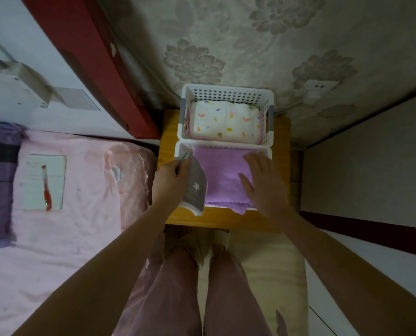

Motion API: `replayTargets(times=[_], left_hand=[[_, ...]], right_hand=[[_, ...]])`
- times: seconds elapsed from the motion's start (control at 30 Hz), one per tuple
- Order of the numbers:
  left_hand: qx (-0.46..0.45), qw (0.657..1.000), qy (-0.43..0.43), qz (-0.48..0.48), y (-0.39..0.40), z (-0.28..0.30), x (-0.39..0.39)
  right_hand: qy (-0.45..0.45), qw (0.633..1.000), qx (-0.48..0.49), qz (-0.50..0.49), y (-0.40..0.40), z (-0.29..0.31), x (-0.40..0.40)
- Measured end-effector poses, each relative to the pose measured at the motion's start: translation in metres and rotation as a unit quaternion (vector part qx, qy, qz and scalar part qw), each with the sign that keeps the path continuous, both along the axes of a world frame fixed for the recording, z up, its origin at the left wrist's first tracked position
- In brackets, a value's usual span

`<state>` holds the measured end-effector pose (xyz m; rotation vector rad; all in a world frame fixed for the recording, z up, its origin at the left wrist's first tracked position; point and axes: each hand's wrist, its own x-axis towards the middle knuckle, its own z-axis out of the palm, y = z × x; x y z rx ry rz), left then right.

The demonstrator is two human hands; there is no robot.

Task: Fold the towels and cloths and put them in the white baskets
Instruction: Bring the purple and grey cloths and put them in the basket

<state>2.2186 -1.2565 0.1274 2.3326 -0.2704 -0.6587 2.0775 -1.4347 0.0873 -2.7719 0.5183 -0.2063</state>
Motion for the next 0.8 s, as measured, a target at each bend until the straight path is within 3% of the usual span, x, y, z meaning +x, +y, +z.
replayTargets(times=[0.1,0.2,0.3,0.8], left_hand=[[-0.015,0.999,-0.028,0.019,0.002,-0.001,0.002],[-0.027,0.997,-0.052,0.046,0.006,-0.009,0.005],[-0.030,0.996,-0.059,0.055,0.008,-0.016,0.003],[-0.014,0.995,-0.037,0.090,0.005,-0.058,-0.002]], right_hand=[[0.082,0.971,-0.043,0.222,-0.009,-0.016,0.011],[0.178,0.934,-0.043,0.307,-0.010,-0.044,0.026],[0.192,0.908,-0.090,0.361,-0.014,-0.066,0.031],[0.096,0.903,-0.222,0.355,-0.008,-0.132,0.040]])
